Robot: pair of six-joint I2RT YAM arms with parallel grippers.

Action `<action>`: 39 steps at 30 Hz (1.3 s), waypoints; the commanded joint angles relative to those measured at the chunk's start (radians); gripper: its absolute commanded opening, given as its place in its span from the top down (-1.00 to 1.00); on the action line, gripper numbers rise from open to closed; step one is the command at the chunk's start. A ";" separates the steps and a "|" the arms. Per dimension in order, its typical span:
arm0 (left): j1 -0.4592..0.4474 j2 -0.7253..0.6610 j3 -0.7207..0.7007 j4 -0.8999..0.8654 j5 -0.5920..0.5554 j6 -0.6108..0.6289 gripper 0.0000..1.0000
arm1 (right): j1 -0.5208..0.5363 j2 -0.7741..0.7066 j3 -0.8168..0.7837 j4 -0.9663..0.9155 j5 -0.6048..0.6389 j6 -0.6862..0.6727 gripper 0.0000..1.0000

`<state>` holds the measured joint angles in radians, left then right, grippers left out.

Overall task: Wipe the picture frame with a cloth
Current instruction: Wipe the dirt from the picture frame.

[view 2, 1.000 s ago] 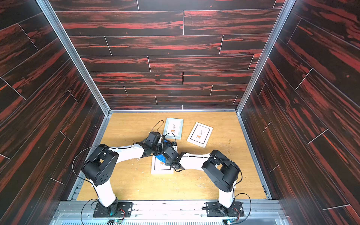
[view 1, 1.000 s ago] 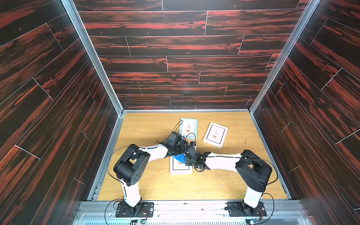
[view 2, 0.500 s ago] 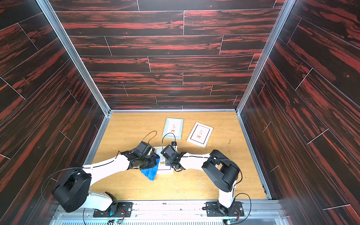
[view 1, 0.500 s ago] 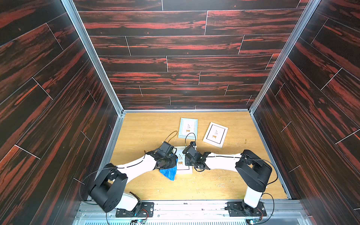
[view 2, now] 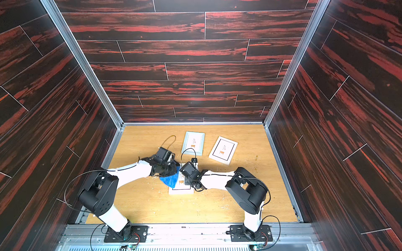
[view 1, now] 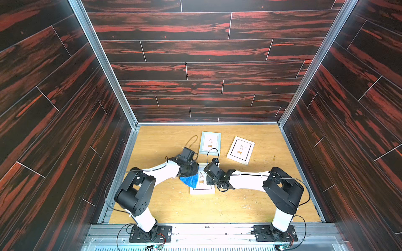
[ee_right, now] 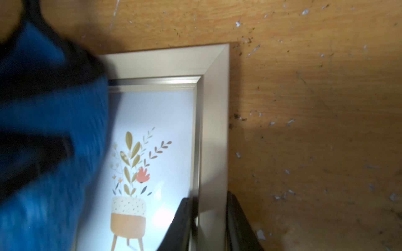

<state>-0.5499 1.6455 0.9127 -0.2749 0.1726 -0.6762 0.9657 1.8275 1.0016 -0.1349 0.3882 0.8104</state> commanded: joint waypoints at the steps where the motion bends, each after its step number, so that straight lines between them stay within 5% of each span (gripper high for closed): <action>1: -0.062 -0.065 -0.093 -0.075 0.017 -0.042 1.00 | 0.007 0.022 0.001 -0.070 0.004 -0.009 1.00; 11: 0.027 0.028 0.024 -0.096 0.004 0.042 1.00 | 0.007 0.017 0.011 -0.078 0.011 -0.013 1.00; 20: -0.052 -0.136 -0.236 0.028 0.085 -0.144 1.00 | 0.007 0.030 0.013 -0.075 0.004 -0.011 1.00; 27: -0.056 -0.003 -0.169 0.180 0.138 -0.218 1.00 | 0.007 0.027 0.028 -0.087 0.006 -0.010 1.00; 35: -0.021 -0.172 -0.284 0.028 0.035 -0.147 1.00 | 0.006 0.011 -0.003 -0.081 0.021 -0.003 1.00; 39: -0.054 -0.125 -0.276 0.110 0.068 -0.192 1.00 | 0.006 0.013 -0.003 -0.071 0.013 -0.003 1.00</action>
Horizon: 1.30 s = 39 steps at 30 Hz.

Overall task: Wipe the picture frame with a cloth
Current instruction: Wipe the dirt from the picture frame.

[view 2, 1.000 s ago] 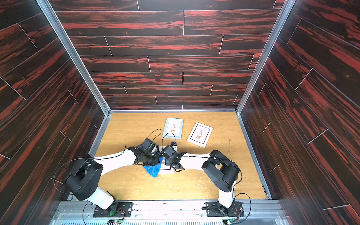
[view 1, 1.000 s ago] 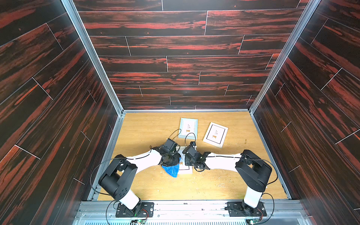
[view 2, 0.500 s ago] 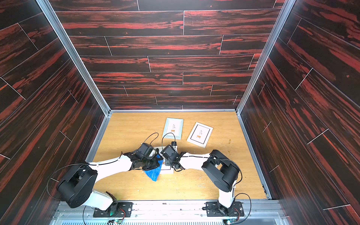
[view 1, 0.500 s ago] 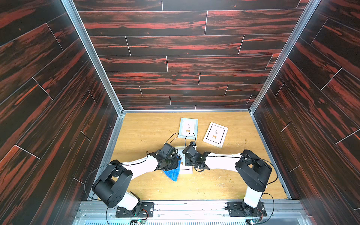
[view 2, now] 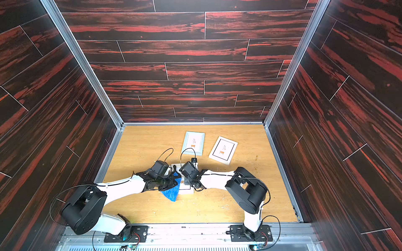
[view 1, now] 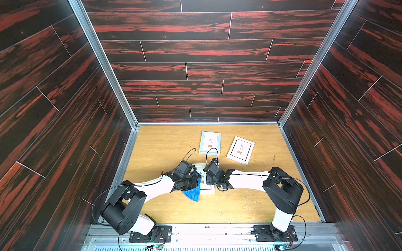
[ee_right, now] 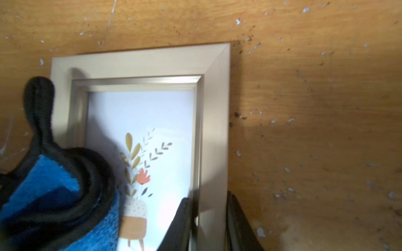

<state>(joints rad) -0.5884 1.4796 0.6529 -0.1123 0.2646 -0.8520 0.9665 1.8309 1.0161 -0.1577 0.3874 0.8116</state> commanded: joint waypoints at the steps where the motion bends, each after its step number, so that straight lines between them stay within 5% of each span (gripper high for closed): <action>1: -0.032 0.068 -0.003 -0.028 -0.017 -0.029 1.00 | 0.005 0.010 -0.015 -0.049 0.013 -0.006 1.00; 6: -0.092 0.154 0.058 0.039 0.019 -0.069 1.00 | 0.005 -0.005 -0.019 -0.060 0.027 -0.003 1.00; 14: -0.034 -0.023 -0.051 -0.100 -0.064 -0.016 1.00 | 0.005 0.001 -0.020 -0.055 0.024 0.003 1.00; 22: -0.092 0.107 0.022 0.046 0.029 -0.081 1.00 | 0.006 -0.005 -0.016 -0.069 0.031 0.002 1.00; 32: 0.032 -0.073 -0.074 -0.133 -0.060 0.020 1.00 | 0.005 -0.001 -0.015 -0.066 0.030 0.003 1.00; 39: -0.055 0.055 0.016 -0.030 -0.017 -0.036 1.00 | 0.005 -0.006 -0.012 -0.072 0.036 0.001 1.00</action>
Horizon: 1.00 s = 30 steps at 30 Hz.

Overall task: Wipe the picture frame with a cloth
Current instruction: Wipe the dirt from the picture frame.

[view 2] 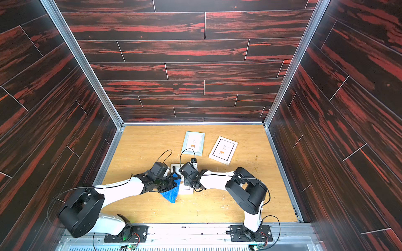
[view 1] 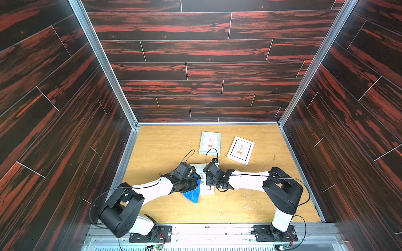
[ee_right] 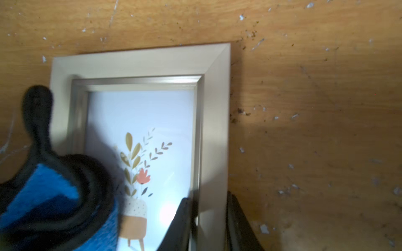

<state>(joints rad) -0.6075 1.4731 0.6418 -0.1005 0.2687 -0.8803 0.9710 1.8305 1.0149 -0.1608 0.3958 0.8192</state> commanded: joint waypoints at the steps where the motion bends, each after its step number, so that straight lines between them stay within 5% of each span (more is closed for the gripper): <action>1: -0.041 0.076 0.039 -0.035 -0.018 -0.008 1.00 | 0.000 -0.006 -0.012 -0.069 0.028 -0.005 1.00; 10: 0.114 -0.014 0.062 -0.119 -0.084 0.105 1.00 | 0.000 0.000 -0.013 -0.056 0.017 -0.007 1.00; 17: 0.168 0.062 0.162 -0.014 -0.082 0.157 1.00 | 0.000 -0.015 -0.029 -0.052 0.022 -0.004 1.00; 30: 0.081 0.378 0.356 0.198 0.044 0.030 1.00 | 0.003 -0.001 -0.016 -0.049 0.009 -0.008 1.00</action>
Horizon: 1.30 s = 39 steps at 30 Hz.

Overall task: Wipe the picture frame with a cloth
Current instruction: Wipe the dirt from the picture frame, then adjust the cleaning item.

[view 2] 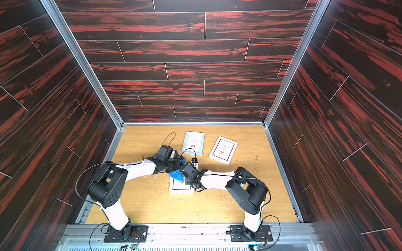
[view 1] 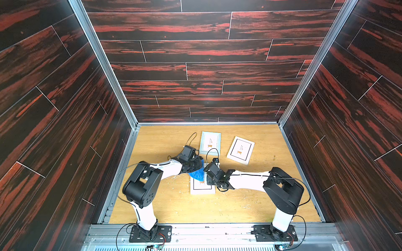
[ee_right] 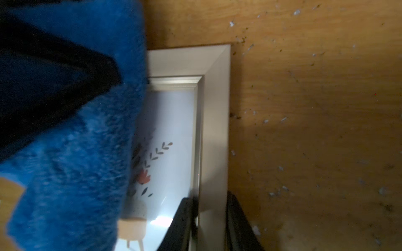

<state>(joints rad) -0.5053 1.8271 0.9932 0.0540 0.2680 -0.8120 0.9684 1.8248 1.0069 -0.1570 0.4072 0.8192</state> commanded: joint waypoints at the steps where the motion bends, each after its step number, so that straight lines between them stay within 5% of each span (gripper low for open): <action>1: -0.014 0.017 -0.010 0.050 0.046 -0.045 1.00 | 0.005 0.007 -0.006 -0.053 -0.004 -0.009 1.00; 9: 0.071 -0.239 -0.161 -0.020 0.026 0.061 1.00 | 0.000 -0.008 -0.002 -0.064 0.009 -0.017 1.00; 17: 0.080 -0.400 -0.310 0.183 0.090 0.080 1.00 | -0.042 -0.121 -0.073 0.023 -0.070 -0.057 0.27; 24: 0.081 -0.473 -0.388 0.327 0.131 0.056 1.00 | -0.047 -0.271 -0.116 0.074 -0.094 -0.130 -0.15; 39: 0.078 -0.484 -0.466 0.645 0.270 -0.080 1.00 | -0.047 -0.471 -0.332 0.567 -0.524 -0.226 -0.28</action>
<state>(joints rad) -0.4255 1.3411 0.5381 0.5907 0.4934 -0.8593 0.9192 1.3682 0.6930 0.2676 0.0040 0.6170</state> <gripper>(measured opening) 0.130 0.637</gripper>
